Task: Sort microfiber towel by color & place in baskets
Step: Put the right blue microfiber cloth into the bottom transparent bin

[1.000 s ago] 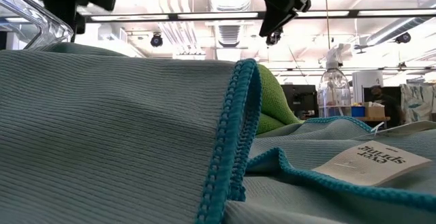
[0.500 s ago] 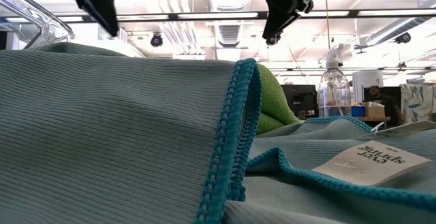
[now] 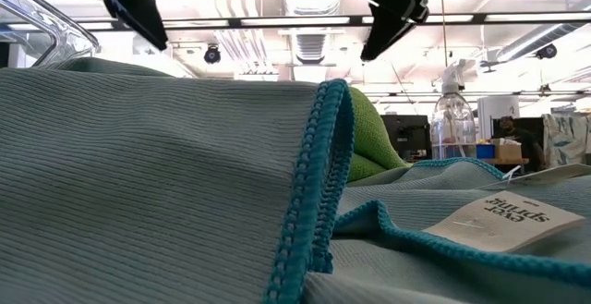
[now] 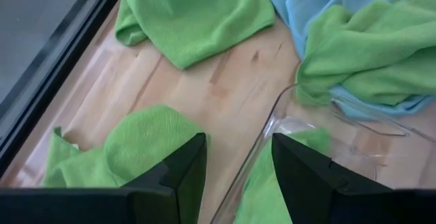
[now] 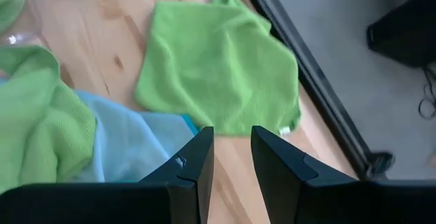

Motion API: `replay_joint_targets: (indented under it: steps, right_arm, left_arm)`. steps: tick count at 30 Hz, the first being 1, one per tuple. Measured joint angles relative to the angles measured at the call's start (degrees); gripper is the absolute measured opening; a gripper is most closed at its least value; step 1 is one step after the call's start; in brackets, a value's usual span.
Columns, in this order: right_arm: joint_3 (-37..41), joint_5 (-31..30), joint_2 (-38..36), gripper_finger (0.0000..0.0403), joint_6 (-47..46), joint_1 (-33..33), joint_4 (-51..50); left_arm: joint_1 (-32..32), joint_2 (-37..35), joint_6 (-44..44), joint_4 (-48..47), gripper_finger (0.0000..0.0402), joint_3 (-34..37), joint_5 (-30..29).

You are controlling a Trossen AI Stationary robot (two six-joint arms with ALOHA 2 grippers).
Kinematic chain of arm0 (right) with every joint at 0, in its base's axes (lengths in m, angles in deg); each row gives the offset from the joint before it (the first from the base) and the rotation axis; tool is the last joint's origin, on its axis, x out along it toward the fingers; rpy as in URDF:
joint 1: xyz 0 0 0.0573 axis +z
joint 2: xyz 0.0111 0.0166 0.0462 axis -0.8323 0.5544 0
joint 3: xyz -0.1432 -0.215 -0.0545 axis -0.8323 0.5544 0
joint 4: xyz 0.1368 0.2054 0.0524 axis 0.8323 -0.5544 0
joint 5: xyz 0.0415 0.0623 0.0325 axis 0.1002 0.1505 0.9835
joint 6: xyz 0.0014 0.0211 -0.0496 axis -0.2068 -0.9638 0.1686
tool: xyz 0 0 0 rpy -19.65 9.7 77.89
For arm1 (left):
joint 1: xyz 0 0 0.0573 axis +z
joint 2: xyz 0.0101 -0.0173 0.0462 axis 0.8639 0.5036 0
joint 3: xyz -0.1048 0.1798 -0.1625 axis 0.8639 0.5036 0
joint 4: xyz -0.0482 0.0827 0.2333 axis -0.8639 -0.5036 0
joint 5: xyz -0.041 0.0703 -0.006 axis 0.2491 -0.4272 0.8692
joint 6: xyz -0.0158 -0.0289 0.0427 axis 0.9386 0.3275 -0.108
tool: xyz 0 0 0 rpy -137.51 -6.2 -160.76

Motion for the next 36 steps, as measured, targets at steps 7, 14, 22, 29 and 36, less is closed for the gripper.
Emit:
replay_joint_targets:
  steps: [7, 14, 22, 29, 36]
  right_arm:
    - [0.29, -2.09, 0.0, 0.0088, -4.78, 0.11, -3.11]
    - [0.29, 6.62, 0.0, 0.0077, -10.15, 0.3, -6.06]
    - [0.02, 23.24, -0.02, 0.0076, -22.79, 8.54, -8.48]
    - [-0.15, 26.94, -0.02, 0.0077, -41.62, 21.31, -14.68]
    - [-0.15, 26.97, 0.17, 0.0075, -59.53, 34.07, -16.33]
  left_arm:
    - [0.0, -1.26, -0.93, 1.29, 0.0151, 2.36, -0.39]
    - [0.0, -1.84, -1.29, 2.29, 0.0151, 2.36, -0.41]
    - [0.0, -1.98, -2.31, 2.63, 0.0151, 2.36, -0.43]
    - [0.0, -2.05, -3.45, 4.41, 0.0151, 2.36, -0.45]
    - [0.0, -2.09, -4.66, 10.79, 0.0151, 2.36, 0.83]
